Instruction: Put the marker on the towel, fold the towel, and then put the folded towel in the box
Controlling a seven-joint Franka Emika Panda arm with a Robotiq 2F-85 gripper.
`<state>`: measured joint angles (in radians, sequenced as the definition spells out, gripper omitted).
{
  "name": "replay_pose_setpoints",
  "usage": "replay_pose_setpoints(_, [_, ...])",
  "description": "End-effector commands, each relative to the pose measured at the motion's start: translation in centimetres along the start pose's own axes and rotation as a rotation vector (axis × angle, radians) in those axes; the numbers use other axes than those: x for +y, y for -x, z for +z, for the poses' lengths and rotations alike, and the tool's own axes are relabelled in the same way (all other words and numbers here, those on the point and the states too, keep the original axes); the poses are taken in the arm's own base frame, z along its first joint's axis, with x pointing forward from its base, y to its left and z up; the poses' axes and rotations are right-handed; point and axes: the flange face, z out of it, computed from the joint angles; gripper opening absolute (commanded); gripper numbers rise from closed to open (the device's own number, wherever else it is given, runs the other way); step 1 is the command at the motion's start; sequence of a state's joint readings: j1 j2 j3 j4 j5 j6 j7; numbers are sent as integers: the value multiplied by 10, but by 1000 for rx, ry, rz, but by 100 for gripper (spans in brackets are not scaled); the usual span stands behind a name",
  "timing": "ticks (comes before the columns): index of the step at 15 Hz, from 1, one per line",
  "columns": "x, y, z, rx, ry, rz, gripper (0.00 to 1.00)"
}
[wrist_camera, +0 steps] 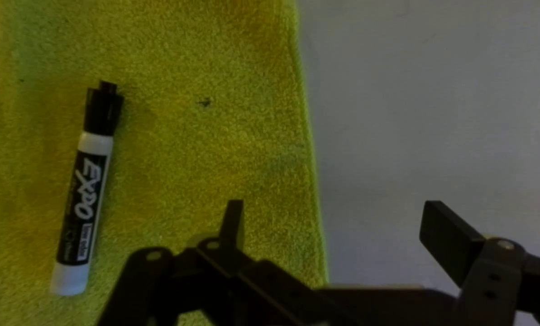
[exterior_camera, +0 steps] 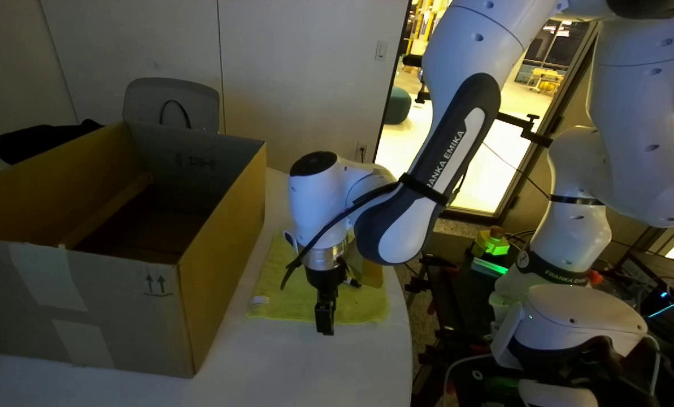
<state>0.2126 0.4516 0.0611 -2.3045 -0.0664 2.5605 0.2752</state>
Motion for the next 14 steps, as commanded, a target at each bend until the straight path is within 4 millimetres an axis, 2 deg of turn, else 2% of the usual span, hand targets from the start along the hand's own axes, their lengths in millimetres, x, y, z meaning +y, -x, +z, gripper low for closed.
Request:
replay_pose_setpoints(1, [10, -4, 15, -6, -51, -45, 100])
replay_pose_setpoints(7, [31, -9, 36, -22, -70, -105, 100])
replay_pose_setpoints(8, [32, -8, 38, -28, -77, -112, 94])
replay_pose_setpoints(10, [34, -8, 39, -37, -82, -126, 69])
replay_pose_setpoints(14, [29, -6, 33, -38, -96, -152, 49])
